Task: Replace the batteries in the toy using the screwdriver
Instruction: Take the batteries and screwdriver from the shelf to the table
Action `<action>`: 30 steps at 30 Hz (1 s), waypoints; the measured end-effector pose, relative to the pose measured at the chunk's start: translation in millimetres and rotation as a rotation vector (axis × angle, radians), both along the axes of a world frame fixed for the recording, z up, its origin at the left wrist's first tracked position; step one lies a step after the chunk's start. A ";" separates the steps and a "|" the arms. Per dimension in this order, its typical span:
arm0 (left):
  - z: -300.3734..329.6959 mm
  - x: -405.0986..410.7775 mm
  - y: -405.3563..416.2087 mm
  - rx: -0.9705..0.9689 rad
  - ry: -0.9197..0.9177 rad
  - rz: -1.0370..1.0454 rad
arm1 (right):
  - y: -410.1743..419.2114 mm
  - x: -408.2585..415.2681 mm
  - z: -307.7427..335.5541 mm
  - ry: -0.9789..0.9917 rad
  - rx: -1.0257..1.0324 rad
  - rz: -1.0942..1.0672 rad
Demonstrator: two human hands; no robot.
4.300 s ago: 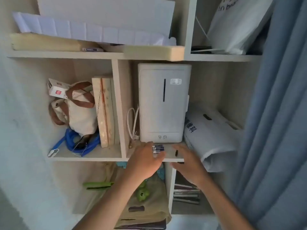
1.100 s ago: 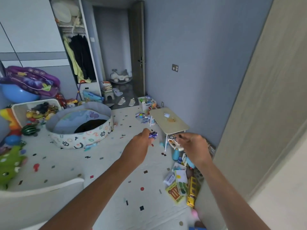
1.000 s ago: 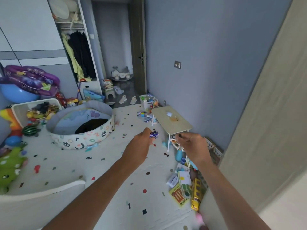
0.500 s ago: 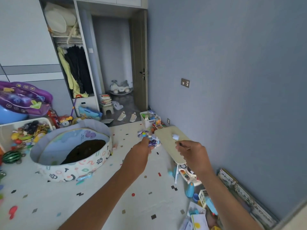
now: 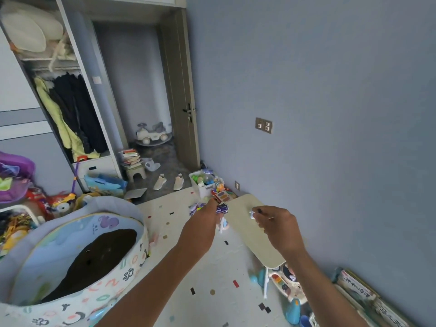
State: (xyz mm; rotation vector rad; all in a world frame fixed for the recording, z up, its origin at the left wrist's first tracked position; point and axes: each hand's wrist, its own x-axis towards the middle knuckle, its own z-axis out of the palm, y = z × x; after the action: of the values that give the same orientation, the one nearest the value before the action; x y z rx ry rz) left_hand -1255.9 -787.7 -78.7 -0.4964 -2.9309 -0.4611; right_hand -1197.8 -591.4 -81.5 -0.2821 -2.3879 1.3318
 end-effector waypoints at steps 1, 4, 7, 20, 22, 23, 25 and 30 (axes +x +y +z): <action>-4.0 -21.3 4.6 -0.009 -0.007 -0.003 | 4.3 -22.4 -4.8 -0.005 0.002 0.002; -8.5 -85.4 22.2 -0.009 -0.051 -0.005 | 19.8 -91.0 -17.6 -0.035 -0.013 -0.005; -12.8 -146.7 37.0 -0.003 -0.063 -0.003 | 33.9 -152.9 -22.1 -0.080 -0.015 0.001; -80.1 -419.7 83.8 0.075 -0.213 -0.231 | 60.9 -387.3 -76.5 -0.209 -0.134 -0.218; -93.4 -458.1 92.3 0.054 -0.227 -0.287 | 63.9 -417.8 -89.3 -0.231 -0.156 -0.273; -98.9 -476.0 96.7 0.040 -0.243 -0.324 | 66.3 -431.1 -95.6 -0.242 -0.171 -0.296; -108.8 -508.6 106.6 0.016 -0.244 -0.412 | 72.0 -454.6 -108.7 -0.271 -0.215 -0.342; -148.6 -579.8 144.3 -0.031 -0.285 -0.546 | 93.5 -505.5 -141.8 -0.310 -0.258 -0.457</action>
State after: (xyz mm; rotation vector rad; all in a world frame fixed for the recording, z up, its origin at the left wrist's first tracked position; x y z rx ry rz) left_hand -1835.6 -643.4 -227.3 -1.3517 -3.0370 -0.5845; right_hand -1703.4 -498.0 -223.2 -1.1055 -2.1818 1.4421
